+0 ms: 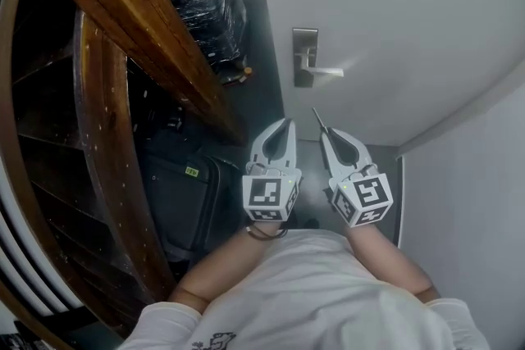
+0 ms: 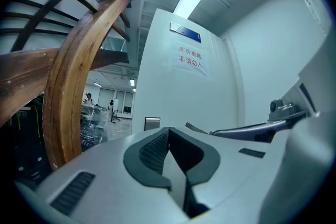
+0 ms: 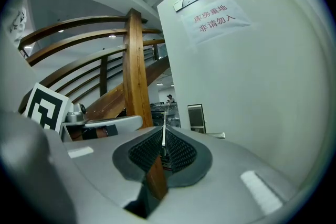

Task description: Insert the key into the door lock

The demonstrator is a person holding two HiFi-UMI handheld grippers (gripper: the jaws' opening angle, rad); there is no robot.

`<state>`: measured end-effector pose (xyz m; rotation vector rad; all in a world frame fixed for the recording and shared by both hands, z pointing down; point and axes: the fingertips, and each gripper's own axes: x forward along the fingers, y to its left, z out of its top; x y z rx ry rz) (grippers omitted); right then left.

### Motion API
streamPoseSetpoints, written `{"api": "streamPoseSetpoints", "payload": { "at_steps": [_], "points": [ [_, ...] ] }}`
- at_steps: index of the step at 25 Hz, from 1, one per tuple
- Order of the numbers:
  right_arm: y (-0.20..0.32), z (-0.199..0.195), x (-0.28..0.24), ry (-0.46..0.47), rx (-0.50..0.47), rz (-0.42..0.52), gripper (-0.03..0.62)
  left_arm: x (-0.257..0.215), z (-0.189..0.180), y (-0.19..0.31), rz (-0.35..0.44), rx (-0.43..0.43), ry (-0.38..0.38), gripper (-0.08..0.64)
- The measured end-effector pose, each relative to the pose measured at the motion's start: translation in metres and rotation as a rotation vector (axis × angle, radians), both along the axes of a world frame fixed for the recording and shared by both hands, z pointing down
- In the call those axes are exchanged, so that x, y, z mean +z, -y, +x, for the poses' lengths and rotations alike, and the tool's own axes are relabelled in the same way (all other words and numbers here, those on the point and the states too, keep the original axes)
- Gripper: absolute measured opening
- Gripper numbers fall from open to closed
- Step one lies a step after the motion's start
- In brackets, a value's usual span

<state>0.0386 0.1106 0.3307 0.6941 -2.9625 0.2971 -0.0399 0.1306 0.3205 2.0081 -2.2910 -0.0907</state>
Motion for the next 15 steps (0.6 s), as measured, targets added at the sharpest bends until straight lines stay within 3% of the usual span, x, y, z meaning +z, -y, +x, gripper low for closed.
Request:
{"api": "streamPoseSetpoints", "payload": {
  "at_steps": [15],
  "points": [
    [0.107, -0.078, 0.065, -0.039, 0.074, -0.08, 0.026, 0.034, -0.092, 0.12, -0.008, 0.145, 0.024, 0.008]
  ]
}}
